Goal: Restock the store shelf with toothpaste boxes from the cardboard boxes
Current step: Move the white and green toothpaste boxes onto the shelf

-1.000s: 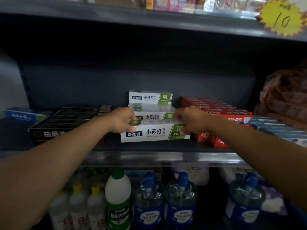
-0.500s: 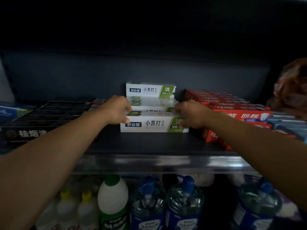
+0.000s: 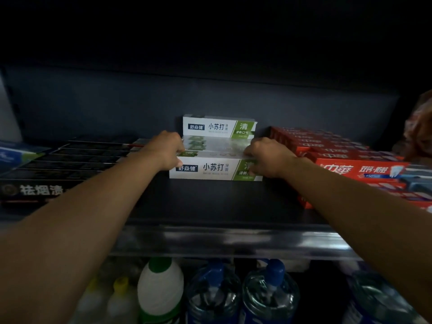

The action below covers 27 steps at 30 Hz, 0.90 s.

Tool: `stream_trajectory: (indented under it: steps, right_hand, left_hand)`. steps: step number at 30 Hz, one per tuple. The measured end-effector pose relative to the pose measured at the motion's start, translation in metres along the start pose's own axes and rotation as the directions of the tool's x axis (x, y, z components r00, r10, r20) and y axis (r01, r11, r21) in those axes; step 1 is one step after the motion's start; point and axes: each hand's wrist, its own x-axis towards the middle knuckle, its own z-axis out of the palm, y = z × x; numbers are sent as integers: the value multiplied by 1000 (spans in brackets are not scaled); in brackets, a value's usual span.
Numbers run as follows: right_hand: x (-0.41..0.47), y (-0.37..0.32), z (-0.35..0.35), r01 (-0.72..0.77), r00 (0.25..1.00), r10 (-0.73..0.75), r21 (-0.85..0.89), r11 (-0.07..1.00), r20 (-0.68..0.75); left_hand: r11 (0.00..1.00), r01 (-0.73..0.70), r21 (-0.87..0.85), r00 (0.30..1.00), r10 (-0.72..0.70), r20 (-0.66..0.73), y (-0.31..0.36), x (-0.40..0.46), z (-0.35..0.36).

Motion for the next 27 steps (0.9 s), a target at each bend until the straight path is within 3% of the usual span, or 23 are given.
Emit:
stream_trajectory:
  steps: [14, 21, 27]
  right_hand:
    - [-9, -9, -15, 2, 999, -1, -36, 999, 37]
    - [-47, -28, -46, 43, 998, -45, -60, 997, -34]
    - [-131, -55, -61, 88, 989, -85, 22, 996, -122]
  left_hand:
    - [1000, -8, 13, 1000, 7, 16, 9, -9, -16]
    - [992, -128, -10, 992, 128, -3, 38, -63, -48]
    - [972, -235, 18, 972, 235, -11, 52, -149, -56]
